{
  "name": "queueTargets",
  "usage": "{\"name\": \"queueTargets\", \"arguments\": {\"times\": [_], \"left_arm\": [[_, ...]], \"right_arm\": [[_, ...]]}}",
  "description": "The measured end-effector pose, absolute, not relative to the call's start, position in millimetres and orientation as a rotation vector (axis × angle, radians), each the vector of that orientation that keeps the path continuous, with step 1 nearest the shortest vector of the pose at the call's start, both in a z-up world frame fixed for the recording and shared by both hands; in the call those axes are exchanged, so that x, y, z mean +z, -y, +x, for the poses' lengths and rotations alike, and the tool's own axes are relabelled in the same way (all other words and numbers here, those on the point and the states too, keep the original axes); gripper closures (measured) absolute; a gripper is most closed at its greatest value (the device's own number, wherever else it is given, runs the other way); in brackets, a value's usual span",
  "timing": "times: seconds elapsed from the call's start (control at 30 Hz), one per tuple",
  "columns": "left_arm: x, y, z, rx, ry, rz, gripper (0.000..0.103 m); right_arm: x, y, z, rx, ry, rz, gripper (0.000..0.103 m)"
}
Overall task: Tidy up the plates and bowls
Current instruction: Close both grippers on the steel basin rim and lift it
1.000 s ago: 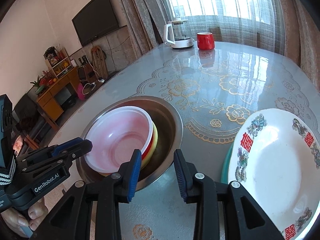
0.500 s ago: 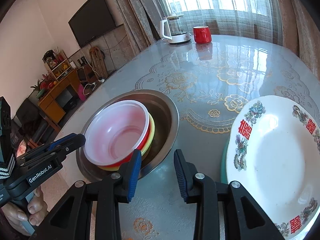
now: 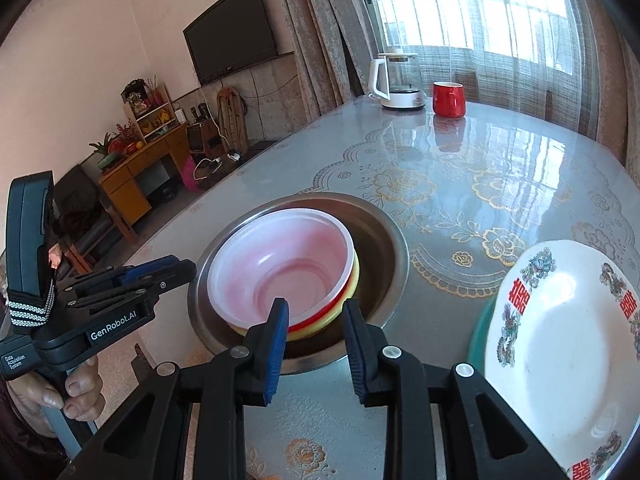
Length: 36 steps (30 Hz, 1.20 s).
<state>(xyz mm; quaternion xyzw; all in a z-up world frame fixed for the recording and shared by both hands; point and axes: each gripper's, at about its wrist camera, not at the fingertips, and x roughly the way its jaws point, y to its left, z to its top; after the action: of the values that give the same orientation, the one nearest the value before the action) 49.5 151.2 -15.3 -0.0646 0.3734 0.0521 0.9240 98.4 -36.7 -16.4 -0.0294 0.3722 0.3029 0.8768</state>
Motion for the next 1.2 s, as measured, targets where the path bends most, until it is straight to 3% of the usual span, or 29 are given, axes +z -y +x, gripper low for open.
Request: {"name": "queueTargets", "arguments": {"times": [0.43, 0.93, 1.2], "left_arm": [[-19, -136, 69, 0.116, -0.766, -0.039, 0.081], [-23, -132, 86, 0.215, -0.741, 0.015, 0.081], [-18, -141, 76, 0.199, -0.712, -0.036, 0.067]], "right_arm": [[-26, 25, 114, 0.550, -0.778, -0.176, 0.077], [-25, 32, 133, 0.521, -0.798, -0.090, 0.081], [-19, 51, 134, 0.535, -0.798, 0.049, 0.074]]}}
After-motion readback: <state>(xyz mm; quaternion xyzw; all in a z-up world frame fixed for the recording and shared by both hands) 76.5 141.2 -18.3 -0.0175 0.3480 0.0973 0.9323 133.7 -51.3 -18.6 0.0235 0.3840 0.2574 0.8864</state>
